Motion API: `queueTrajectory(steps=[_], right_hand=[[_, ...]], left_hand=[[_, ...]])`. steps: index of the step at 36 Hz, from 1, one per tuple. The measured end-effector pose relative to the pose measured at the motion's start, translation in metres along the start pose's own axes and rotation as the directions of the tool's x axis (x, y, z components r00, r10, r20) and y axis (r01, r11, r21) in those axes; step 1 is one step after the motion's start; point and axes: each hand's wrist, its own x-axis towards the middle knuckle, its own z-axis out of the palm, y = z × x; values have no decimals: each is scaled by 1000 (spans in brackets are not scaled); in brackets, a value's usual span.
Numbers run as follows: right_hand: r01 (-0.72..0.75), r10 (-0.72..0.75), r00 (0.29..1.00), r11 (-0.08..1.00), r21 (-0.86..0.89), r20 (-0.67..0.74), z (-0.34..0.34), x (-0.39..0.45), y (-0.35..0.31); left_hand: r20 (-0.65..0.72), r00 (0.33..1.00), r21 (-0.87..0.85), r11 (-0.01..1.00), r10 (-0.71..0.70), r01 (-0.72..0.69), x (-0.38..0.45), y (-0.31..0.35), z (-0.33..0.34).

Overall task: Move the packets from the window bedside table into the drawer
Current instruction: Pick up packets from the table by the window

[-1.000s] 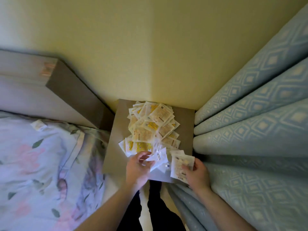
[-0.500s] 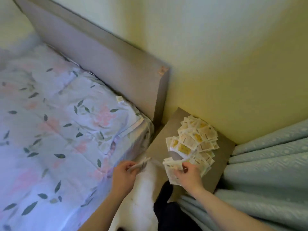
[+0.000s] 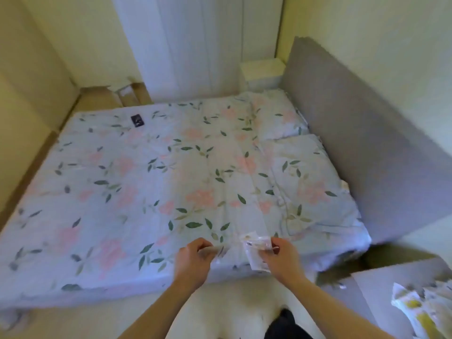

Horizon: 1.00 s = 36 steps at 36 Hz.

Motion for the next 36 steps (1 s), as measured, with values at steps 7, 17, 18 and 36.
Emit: queueTrajectory(steps=[7, 17, 18, 36], right_hand=[[163, -166, 961, 986, 33, 221, 98, 20, -128], [289, -291, 799, 953, 88, 527, 252, 59, -280], [302, -296, 778, 950, 85, 554, 269, 60, -296], [593, -356, 247, 791, 150, 901, 601, -92, -496]], left_hand=[[-230, 958, -102, 983, -171, 151, 5, -79, -117], [-443, 796, -268, 909, -412, 321, -1, -183, -255], [-469, 762, -283, 893, -447, 349, -7, -193, -267], [-655, 132, -664, 650, -744, 370, -162, -394, -447]])
